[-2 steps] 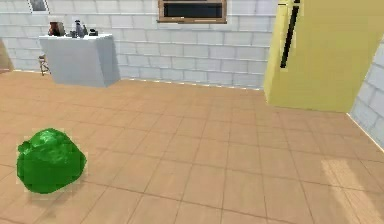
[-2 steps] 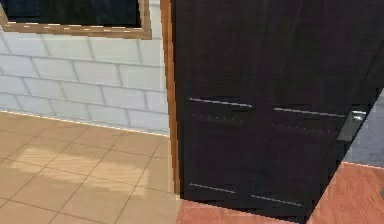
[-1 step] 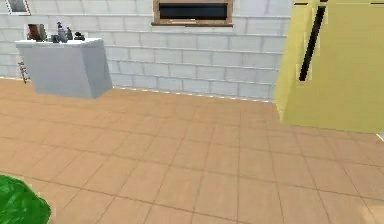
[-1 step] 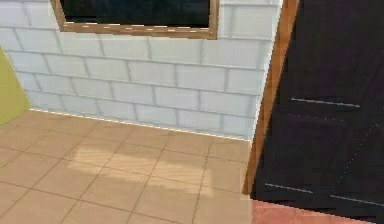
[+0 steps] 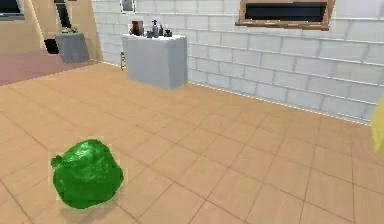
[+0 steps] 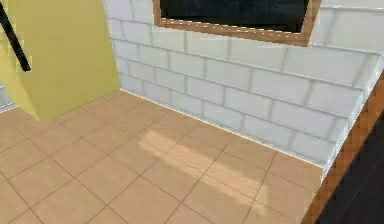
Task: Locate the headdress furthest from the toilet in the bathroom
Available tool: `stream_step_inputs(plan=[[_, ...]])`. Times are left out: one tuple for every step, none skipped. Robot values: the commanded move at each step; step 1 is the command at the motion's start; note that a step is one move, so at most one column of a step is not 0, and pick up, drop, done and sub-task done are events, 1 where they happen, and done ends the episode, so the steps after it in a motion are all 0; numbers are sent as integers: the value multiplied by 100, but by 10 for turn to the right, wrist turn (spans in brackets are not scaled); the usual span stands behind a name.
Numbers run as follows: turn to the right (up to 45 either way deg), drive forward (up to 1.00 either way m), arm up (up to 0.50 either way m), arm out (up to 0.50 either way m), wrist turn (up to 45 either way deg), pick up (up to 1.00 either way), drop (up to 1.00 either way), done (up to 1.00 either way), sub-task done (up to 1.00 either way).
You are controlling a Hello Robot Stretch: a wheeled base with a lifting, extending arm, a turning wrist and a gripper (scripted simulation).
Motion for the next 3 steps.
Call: stream_step_inputs(plan=[[0,100,0,0,0,0,0,0,0],[-30,0,0,0,0,0,0,0,0],[0,65,0,0,0,0,0,0,0]])
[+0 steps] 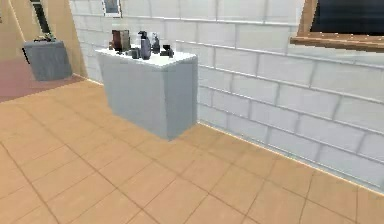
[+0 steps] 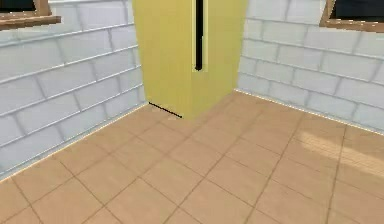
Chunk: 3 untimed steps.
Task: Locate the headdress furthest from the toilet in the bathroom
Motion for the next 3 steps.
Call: stream_step_inputs(plan=[[-450,0,0,0,0,0,0,0,0],[-60,0,0,0,0,0,0,0,0],[0,85,0,0,0,0,0,0,0]])
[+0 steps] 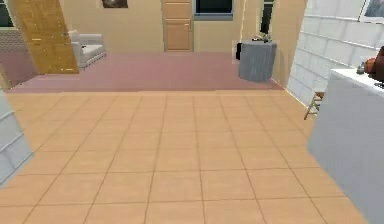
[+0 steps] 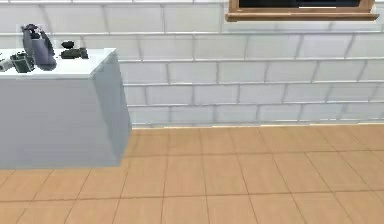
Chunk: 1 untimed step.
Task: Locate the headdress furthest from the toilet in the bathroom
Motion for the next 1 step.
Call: stream_step_inputs(plan=[[-270,0,0,0,0,0,0,0,0]])
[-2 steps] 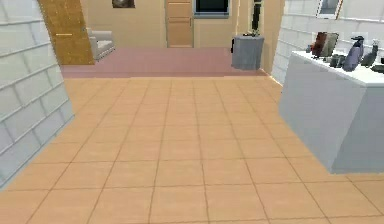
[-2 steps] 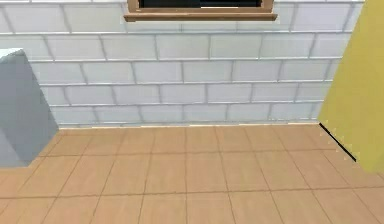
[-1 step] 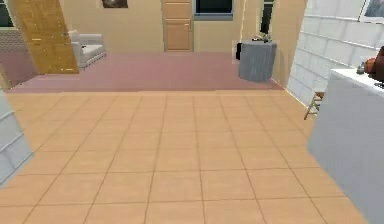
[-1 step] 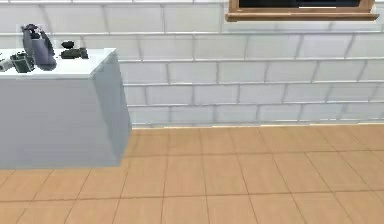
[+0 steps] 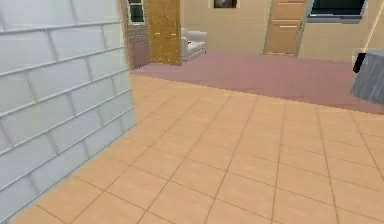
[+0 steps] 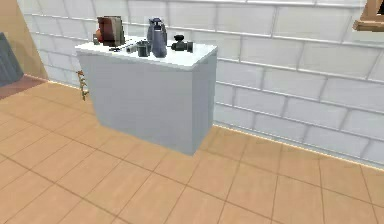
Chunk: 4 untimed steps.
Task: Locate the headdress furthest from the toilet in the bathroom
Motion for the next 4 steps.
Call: stream_step_inputs(plan=[[0,100,0,0,0,0,0,0,0],[-30,0,0,0,0,0,0,0,0],[0,100,0,0,0,0,0,0,0],[0,25,0,0,0,0,0,0,0]])
